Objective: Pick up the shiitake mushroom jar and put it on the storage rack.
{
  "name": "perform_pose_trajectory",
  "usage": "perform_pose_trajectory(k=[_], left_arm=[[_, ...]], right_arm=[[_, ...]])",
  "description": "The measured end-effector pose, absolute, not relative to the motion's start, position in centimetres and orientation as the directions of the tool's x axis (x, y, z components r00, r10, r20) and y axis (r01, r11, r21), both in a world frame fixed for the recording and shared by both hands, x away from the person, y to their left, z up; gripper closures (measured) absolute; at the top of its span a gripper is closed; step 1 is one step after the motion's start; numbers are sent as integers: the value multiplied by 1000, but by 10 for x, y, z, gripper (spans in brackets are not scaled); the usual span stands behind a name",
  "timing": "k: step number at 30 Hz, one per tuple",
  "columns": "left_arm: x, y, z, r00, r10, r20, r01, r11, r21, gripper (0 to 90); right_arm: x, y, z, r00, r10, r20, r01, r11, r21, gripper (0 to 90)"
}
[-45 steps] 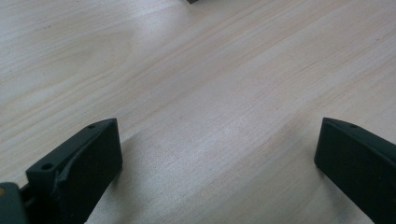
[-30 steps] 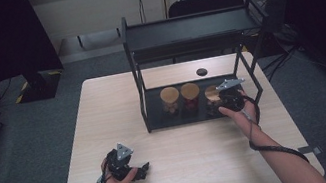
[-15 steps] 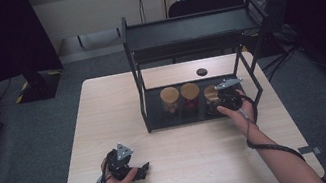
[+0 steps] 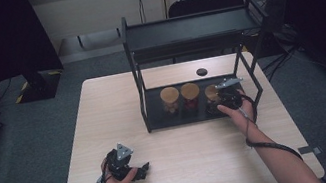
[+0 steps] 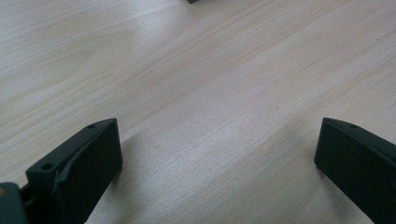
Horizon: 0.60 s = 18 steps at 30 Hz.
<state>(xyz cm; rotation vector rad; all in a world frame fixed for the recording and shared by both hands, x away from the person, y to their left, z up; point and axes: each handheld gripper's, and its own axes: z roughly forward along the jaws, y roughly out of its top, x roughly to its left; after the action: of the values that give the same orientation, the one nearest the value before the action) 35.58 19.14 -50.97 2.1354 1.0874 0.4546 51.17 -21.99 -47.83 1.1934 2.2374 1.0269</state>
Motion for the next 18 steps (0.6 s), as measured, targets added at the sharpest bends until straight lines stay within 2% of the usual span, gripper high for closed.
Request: perform_pose_trajectory(k=[18], left_arm=[[356, 191, -510, 587, 809, -1, 568, -412, 713, 3]], right_arm=[[523, -221, -481, -540, 841, -14, 533, 355, 768, 255]])
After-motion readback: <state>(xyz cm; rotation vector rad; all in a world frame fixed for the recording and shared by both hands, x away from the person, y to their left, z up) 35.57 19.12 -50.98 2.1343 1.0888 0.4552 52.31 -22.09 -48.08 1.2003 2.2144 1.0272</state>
